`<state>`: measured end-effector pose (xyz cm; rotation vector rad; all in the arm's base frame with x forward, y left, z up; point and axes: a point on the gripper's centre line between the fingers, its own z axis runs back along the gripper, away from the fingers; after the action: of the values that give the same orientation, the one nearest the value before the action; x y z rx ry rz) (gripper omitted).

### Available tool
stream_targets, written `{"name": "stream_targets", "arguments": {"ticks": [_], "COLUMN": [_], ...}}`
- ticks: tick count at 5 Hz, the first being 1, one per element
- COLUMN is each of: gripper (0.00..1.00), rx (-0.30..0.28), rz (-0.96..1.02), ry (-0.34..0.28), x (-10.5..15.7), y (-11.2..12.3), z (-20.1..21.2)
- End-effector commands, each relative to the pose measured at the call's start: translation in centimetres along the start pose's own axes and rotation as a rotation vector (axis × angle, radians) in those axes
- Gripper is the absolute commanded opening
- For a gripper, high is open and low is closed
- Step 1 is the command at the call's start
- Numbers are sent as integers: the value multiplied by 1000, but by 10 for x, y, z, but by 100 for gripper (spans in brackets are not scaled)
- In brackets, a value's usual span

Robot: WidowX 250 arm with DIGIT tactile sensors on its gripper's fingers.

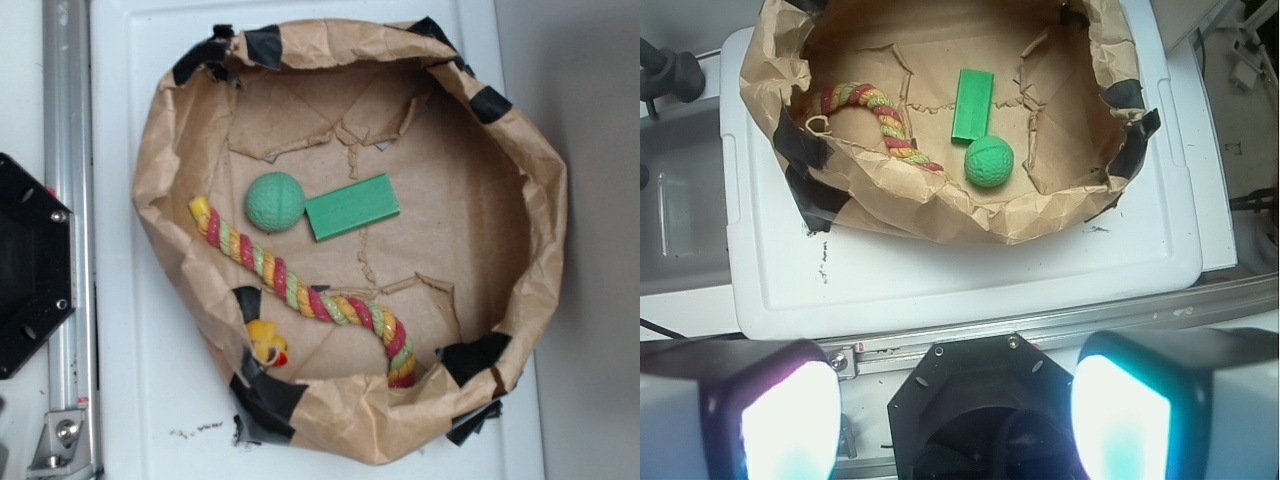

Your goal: Grab the green block.

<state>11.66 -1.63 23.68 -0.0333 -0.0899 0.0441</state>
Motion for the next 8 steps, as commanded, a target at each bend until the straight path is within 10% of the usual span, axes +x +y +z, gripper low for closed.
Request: {"name": "stream_targets", "arguments": {"ticks": [1,6,8], "gripper": [100,100,100], "rx": [0,0,51], "rz": [0,0,37], "ry": [0,0,-220], "x": [0,0,72], "y": [0,0,22], "z": [0,0,-32]}}
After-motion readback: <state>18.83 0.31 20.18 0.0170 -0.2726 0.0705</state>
